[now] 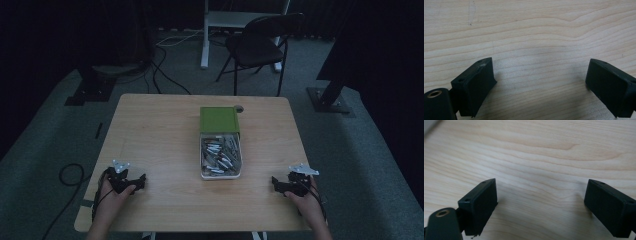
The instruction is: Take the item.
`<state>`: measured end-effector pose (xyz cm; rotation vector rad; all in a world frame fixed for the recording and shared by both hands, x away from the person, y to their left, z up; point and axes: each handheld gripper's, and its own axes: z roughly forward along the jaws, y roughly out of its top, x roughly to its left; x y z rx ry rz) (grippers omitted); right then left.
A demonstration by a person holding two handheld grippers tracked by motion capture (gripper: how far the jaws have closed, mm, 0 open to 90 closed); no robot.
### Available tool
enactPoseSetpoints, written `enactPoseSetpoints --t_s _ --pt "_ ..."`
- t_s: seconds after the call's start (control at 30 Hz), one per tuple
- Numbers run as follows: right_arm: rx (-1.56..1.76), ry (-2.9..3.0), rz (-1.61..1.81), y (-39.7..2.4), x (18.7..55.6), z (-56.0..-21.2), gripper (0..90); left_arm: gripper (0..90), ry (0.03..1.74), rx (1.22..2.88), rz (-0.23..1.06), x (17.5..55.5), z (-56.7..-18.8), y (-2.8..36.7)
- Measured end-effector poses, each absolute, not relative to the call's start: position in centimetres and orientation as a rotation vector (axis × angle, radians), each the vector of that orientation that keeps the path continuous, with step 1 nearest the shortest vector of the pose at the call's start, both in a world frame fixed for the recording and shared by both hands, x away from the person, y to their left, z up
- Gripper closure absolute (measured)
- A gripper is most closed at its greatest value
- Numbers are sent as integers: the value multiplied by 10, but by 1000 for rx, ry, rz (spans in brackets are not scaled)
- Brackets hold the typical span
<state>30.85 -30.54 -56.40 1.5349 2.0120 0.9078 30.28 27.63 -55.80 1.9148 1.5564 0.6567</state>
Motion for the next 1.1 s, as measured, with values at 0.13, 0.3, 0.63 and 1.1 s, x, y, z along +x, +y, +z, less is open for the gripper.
enactPoseSetpoints --t_s 0.13,0.3,0.63,1.1 --pt "1562 1991 897 -305 306 -562 109 90 1557 1915 657 303 -558 276" --pt "1570 1960 899 -301 306 -553 130 89 1561 1913 659 303 -558 276" --pt "1533 1958 929 -284 306 -532 131 89 1578 1899 664 302 -558 274" --pt "1459 1959 1027 -261 314 -502 134 89 1585 1898 667 301 -558 273"
